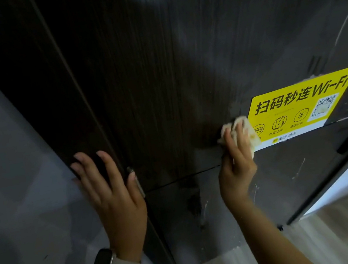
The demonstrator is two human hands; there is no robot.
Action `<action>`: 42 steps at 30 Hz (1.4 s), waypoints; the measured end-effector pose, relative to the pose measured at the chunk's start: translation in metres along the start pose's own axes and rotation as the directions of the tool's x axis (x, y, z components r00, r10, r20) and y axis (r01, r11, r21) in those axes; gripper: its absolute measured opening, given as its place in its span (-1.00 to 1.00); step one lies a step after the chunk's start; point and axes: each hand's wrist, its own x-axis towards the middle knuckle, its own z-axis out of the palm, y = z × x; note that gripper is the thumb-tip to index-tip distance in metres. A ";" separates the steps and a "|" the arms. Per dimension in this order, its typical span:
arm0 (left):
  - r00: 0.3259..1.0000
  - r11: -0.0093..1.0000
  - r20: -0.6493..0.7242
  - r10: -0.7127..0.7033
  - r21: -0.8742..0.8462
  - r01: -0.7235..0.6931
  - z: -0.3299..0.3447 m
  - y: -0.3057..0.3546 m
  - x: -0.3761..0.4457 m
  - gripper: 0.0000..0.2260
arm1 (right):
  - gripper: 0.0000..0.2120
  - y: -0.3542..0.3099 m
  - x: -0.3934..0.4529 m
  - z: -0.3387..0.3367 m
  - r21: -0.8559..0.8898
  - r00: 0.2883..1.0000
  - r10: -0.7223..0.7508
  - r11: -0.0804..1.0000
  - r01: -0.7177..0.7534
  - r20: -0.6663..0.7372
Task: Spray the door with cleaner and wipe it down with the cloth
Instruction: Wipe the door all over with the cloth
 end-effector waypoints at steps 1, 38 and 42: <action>1.000 1.000 0.001 0.002 -0.001 -0.002 0.000 0.000 0.000 -0.34 | -0.62 -0.012 0.021 0.002 0.004 0.998 -0.060 0.998 0.060 -0.012; 0.952 0.965 0.153 0.263 -0.023 -0.263 0.052 0.162 0.028 -0.28 | -0.67 0.037 0.133 -0.059 0.004 0.928 -0.370 0.929 0.371 -0.044; 0.966 0.972 0.131 0.225 0.033 -0.231 0.083 0.215 0.033 -0.23 | -0.54 0.086 0.168 -0.099 0.014 0.957 -0.251 0.967 0.255 -0.144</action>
